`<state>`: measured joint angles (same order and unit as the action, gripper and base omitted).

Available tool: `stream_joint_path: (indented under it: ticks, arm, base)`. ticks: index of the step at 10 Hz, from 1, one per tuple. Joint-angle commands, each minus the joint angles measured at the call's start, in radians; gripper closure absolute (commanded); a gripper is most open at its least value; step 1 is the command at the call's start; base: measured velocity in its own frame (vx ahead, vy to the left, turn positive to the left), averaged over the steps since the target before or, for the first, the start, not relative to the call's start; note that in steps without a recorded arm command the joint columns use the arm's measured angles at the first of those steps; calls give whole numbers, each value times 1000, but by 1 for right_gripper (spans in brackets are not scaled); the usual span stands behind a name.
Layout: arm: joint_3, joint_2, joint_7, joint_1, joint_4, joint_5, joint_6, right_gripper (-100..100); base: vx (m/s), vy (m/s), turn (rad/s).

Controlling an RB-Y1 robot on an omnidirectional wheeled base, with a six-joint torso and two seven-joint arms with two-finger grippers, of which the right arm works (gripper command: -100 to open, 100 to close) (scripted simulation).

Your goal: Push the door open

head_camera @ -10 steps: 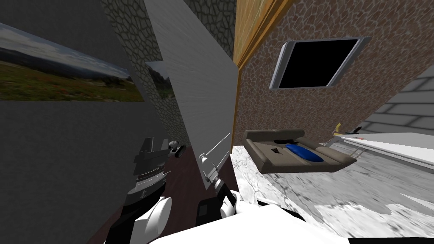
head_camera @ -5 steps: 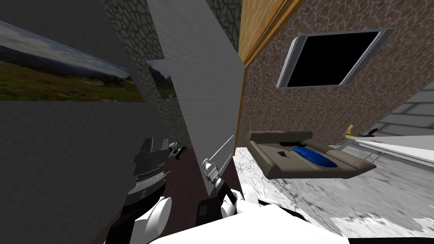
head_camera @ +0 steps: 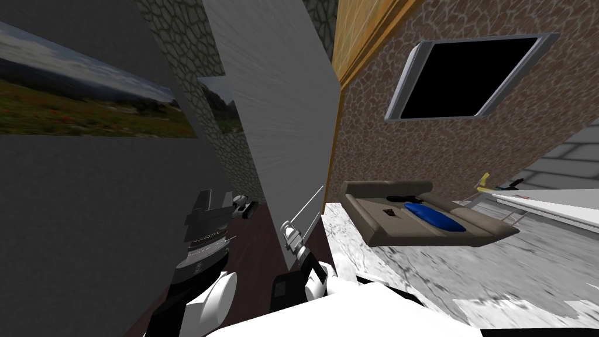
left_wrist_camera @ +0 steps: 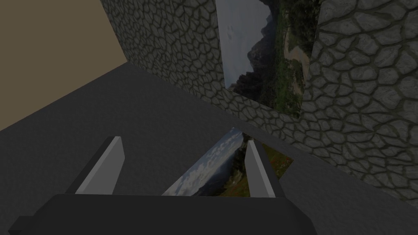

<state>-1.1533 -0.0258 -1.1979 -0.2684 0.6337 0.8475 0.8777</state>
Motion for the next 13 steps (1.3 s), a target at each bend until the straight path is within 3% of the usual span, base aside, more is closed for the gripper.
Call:
stream_joint_path:
  ticks: [1, 2, 3, 6, 10, 11, 13]
  arm:
    - [1, 2, 0, -2, 3, 0, 5, 100]
    - [1, 2, 0, -2, 3, 0, 5, 100]
    - [11, -16, -1, 3, -3, 8, 3, 100]
    - [30, -20, -3, 5, -6, 20, 11, 100]
    - [57, 17, -5, 8, -10, 39, 22, 100]
    - [52, 4, 2, 17, 0, 37, 10, 100]
    - [90, -14, 13, 18, -5, 44, 20, 100]
  base:
    - [-13, -10, -5]
    - [-5, -4, -2]
    - [58, 104, -8]
    - [144, 164, -21]
    - [162, 174, -25]
    - [84, 63, -3]
    - [99, 146, -40]
